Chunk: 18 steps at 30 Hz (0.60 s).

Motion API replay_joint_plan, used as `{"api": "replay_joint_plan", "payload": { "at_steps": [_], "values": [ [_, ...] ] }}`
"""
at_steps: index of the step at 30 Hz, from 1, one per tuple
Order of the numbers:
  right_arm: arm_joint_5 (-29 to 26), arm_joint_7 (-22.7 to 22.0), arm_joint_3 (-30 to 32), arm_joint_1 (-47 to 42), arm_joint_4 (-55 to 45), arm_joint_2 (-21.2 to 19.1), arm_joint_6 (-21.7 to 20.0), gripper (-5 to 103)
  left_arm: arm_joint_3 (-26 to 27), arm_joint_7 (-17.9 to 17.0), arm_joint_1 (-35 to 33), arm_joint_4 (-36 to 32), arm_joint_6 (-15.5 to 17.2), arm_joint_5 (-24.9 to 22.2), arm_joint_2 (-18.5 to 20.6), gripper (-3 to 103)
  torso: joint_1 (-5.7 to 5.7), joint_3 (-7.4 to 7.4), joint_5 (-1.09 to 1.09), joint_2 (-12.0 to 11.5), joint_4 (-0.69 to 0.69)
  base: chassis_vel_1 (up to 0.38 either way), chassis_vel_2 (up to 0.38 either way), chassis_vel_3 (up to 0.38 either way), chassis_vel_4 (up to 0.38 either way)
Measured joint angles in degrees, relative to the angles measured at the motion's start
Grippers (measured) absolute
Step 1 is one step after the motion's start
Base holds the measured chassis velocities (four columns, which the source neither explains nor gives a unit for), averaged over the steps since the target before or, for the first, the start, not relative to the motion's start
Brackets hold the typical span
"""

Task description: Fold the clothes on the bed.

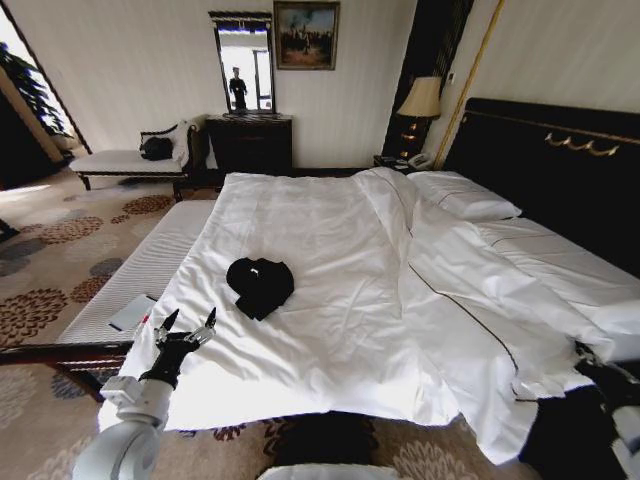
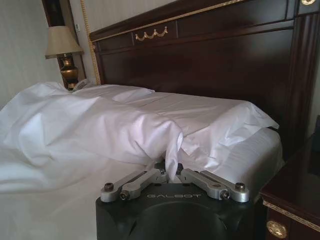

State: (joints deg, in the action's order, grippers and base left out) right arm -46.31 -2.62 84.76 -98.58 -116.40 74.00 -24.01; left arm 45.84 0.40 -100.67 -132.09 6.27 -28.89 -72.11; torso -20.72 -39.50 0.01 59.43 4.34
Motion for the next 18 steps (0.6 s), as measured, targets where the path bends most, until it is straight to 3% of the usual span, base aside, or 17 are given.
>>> {"api": "replay_joint_plan", "payload": {
  "at_steps": [7, 18],
  "values": [
    [5.6, 0.9, 3.2, 0.8, 8.4, -0.4, 2.8, 1, 0.1, 0.0, 0.1, 0.3, 0.0, 0.0, 0.1, 100, 0.00, 0.00, 0.01, 0.0, -0.01, 0.000, 0.000, 0.000, 0.000],
    [7.5, 0.9, 3.9, 3.3, 19.2, -2.9, 6.1, 1, 0.5, 0.0, 0.3, -0.4, 0.2, 1.0, -0.5, 100, 0.00, 0.00, 0.00, 0.0, -0.04, 0.000, 0.000, 0.000, 0.000]
  ]
}}
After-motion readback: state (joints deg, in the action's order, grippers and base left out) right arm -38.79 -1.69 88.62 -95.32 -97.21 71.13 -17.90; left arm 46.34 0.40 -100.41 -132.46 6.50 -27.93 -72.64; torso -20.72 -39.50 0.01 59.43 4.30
